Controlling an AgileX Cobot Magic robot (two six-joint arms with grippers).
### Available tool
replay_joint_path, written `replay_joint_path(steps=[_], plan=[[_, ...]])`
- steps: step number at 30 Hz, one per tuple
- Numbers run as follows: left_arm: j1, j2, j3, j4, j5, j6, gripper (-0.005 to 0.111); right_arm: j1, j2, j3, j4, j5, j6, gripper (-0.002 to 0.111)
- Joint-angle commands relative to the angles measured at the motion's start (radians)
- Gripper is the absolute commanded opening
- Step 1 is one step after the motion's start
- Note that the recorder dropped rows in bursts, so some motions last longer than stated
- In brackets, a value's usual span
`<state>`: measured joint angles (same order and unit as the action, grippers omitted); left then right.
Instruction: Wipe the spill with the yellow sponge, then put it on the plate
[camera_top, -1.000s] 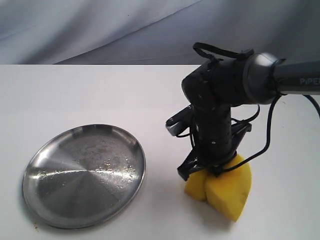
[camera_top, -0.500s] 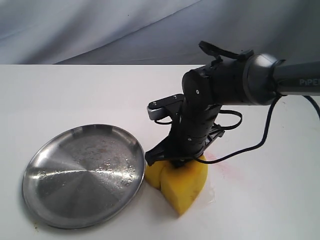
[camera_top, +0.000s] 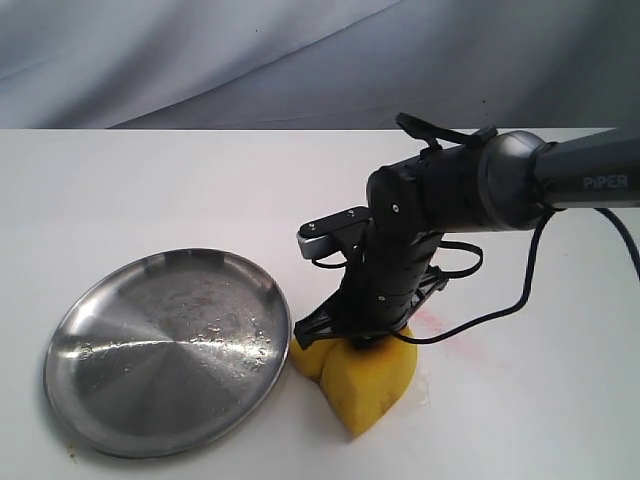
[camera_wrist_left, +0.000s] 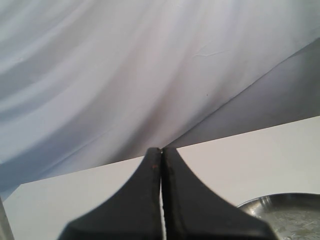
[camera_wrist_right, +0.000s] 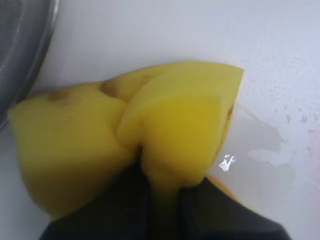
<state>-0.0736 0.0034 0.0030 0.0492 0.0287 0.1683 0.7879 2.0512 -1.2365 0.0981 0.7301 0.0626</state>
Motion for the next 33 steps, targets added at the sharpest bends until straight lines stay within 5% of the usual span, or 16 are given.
replay_joint_path(steps=[1,11,17,25,33], plan=[[0.004,-0.003,-0.003,-0.007,-0.005,-0.009,0.0,0.011,0.018,0.025,-0.086,0.052,0.052,0.0],[0.004,-0.003,-0.003,-0.007,-0.005,-0.009,0.0,0.011,-0.231,0.011,-0.486,0.187,0.286,0.0],[0.004,-0.003,-0.003,-0.007,-0.005,-0.009,0.0,0.016,-0.29,-0.133,-0.388,0.121,0.274,0.0],[0.004,-0.003,-0.003,-0.007,-0.005,-0.009,0.0,0.062,-0.24,-0.246,-0.023,-0.115,0.031,0.0],[0.004,-0.003,-0.003,-0.007,-0.005,-0.009,0.0,0.121,-0.089,-0.278,0.009,-0.196,0.052,0.0]])
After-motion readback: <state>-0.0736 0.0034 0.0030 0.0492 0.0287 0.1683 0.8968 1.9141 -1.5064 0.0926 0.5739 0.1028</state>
